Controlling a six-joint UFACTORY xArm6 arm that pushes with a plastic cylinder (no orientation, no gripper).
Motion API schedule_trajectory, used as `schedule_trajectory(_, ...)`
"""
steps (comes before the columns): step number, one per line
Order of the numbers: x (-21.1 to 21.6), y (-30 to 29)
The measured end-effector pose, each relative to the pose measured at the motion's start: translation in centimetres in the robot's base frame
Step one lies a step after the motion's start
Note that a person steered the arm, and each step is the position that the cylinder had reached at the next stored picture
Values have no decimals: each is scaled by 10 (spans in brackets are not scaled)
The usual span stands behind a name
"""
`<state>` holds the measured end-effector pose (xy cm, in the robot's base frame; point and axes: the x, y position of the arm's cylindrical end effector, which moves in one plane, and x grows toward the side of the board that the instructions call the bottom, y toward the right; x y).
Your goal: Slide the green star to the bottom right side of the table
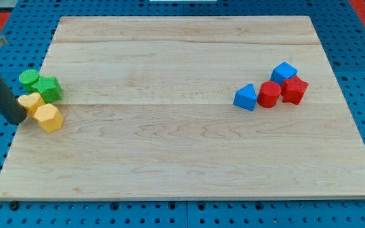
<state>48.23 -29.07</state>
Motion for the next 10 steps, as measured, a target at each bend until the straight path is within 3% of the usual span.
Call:
schedule_trajectory(3,34,9)
schedule_trajectory(4,74,91)
schedule_trajectory(5,24,184)
schedule_trajectory(6,-58,244)
schedule_trajectory(7,-121,232)
schedule_trajectory(8,-150,184)
schedule_trajectory(10,-150,155)
